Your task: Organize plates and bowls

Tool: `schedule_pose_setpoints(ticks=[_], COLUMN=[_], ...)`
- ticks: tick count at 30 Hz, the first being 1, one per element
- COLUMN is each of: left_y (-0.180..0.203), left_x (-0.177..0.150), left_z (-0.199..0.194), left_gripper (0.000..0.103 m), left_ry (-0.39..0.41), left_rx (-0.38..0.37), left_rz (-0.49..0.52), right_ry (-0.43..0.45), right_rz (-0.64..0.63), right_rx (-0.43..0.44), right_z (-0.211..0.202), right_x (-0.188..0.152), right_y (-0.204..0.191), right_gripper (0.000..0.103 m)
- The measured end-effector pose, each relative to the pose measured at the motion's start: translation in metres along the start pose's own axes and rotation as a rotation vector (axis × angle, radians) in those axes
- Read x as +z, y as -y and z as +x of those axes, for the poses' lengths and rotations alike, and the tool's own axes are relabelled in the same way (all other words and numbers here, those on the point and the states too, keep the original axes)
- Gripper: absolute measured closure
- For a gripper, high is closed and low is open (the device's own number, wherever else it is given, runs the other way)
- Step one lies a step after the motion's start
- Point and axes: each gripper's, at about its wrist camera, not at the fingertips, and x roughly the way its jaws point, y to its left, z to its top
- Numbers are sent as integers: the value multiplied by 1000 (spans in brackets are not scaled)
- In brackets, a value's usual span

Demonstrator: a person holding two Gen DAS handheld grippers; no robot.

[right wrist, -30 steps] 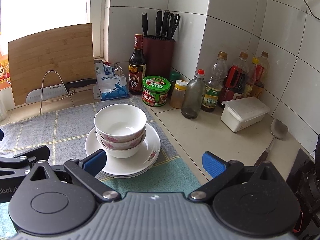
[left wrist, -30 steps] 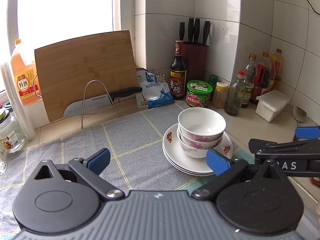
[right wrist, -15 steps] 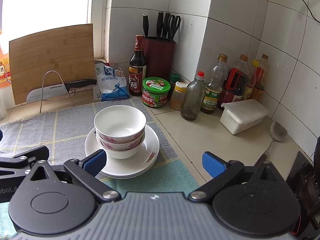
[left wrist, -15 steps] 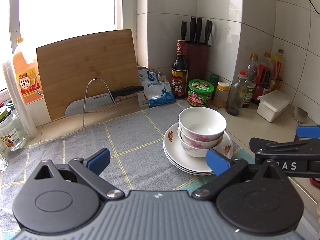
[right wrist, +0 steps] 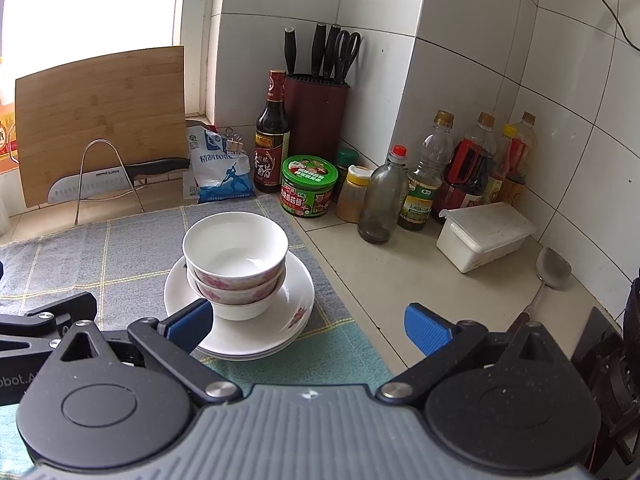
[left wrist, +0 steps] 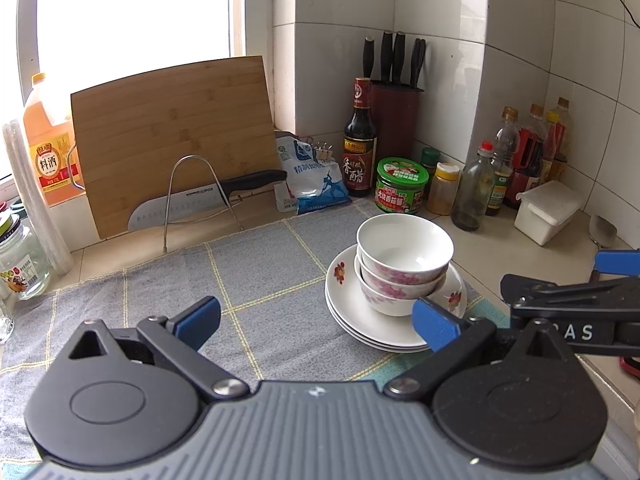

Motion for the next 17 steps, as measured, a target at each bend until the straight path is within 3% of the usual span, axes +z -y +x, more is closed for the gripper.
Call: schedule_pose_setpoints(ticks=[17], left_y=[6], left_x=[2], left_z=[5], left_gripper=[1], left_ry=[-4], left_rx=[-3], left_rz=[5], right_ry=[-1], right_rz=[3], right_rx=[-21], right_z=[4], right_x=[2], right_y=[5], right_gripper=[0])
